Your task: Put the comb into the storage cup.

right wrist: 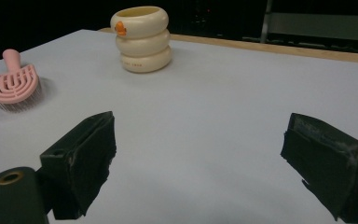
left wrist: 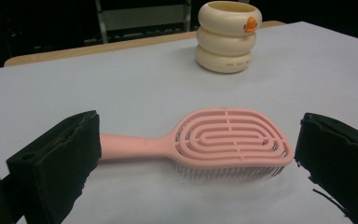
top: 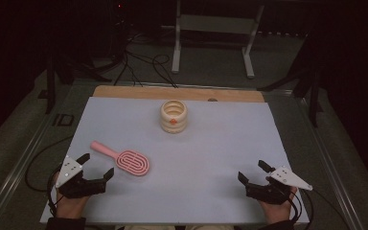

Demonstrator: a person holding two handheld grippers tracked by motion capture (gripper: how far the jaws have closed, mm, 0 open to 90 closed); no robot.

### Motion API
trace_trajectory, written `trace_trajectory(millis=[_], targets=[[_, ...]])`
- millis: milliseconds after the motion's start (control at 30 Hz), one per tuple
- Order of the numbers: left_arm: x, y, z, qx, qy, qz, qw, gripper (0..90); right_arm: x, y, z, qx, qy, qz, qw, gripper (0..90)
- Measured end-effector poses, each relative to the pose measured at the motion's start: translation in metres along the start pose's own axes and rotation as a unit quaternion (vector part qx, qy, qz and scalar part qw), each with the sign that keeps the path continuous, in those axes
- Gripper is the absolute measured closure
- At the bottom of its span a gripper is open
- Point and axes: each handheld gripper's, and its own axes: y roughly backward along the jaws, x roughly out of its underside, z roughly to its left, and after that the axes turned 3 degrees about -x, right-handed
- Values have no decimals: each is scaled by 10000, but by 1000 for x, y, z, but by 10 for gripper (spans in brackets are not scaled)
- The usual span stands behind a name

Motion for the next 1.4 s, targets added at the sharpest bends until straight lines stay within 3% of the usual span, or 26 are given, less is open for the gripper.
trace_trajectory(millis=[1000,1400], targets=[[-1,-3,-5,24,-80,44,10000,24,2,-5,4,27,63,87,9999,92],[-3,-8,-8,76,-69,245,9996,22,2,-5,5,33,59,98,9999,93]])
